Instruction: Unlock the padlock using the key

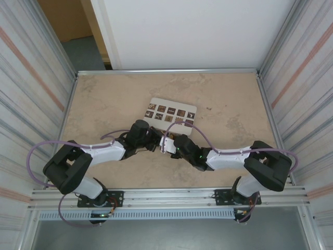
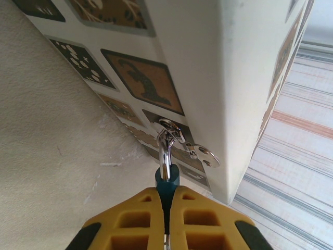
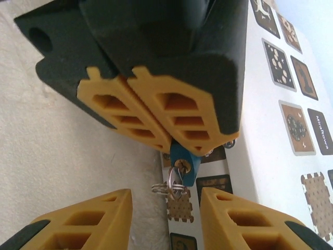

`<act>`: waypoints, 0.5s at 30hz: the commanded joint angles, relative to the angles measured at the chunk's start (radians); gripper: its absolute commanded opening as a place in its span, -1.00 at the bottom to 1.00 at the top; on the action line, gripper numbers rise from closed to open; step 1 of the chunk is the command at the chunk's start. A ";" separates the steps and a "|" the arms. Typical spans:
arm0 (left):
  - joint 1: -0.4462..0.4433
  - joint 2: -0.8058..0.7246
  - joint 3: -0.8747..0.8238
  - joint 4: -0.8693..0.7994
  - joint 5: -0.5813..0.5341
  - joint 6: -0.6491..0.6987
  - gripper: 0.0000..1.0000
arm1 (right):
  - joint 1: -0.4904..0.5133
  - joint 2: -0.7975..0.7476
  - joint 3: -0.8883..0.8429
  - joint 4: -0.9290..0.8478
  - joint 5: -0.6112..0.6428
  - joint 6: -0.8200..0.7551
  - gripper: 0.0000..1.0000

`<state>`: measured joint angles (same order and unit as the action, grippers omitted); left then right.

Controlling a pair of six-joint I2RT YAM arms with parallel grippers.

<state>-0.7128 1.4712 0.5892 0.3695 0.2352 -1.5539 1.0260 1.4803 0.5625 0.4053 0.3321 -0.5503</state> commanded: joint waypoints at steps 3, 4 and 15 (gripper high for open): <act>-0.001 -0.041 0.033 0.040 0.017 -0.011 -1.00 | -0.007 0.031 0.038 0.041 -0.002 0.028 -0.35; -0.001 -0.041 0.034 0.040 0.017 -0.012 -1.00 | -0.007 0.035 0.040 0.041 -0.003 0.029 -0.38; -0.001 -0.035 0.030 0.046 0.021 -0.015 -1.00 | -0.012 0.049 0.040 0.044 0.008 0.063 -0.66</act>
<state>-0.7128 1.4712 0.5892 0.3698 0.2409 -1.5555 1.0214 1.5139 0.5781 0.4297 0.3355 -0.5243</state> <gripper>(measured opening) 0.066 0.182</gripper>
